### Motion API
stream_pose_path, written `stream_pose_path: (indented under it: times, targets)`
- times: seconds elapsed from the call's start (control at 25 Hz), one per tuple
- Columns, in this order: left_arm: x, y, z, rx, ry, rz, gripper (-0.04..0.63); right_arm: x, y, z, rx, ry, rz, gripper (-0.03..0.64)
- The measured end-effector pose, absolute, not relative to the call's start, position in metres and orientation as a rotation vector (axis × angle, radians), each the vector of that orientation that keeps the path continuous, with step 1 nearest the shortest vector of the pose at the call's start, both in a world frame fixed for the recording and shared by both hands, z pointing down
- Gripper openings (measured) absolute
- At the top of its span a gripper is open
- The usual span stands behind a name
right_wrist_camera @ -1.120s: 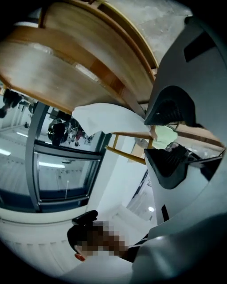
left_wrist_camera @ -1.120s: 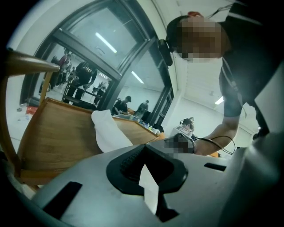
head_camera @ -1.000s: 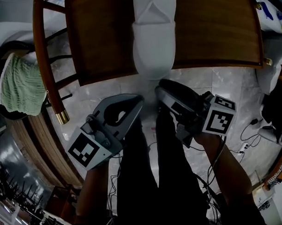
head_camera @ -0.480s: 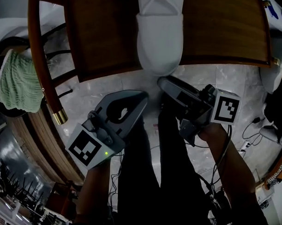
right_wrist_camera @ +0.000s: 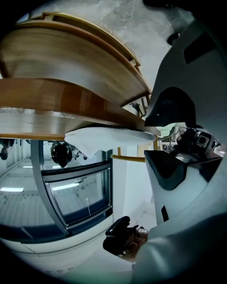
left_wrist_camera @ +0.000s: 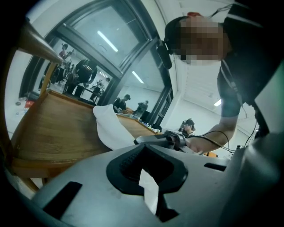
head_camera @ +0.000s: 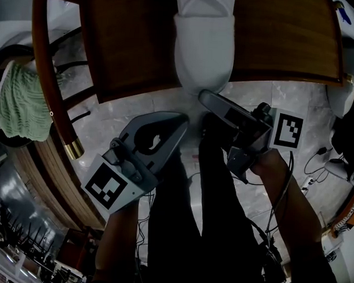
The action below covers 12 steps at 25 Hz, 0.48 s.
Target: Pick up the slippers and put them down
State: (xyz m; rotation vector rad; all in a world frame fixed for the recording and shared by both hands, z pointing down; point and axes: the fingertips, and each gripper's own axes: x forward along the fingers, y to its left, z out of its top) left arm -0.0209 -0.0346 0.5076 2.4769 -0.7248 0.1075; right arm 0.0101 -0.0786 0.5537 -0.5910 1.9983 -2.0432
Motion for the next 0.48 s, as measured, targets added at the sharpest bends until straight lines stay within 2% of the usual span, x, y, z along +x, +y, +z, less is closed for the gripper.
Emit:
stream_pose_path:
  times: [0.28,0.48]
  targets:
    - [-0.0194,-0.0340,0.5068,2.478,-0.720,0.098,0.003,0.0111,-0.0827,0.5543,-0.606,1.975,-2.048,0.163]
    - [-0.0193,-0.0352,0.5072,2.477,-0.717,0.096,0.003,0.0102,-0.0811,0.5558,-0.591,1.982,-2.051,0.092]
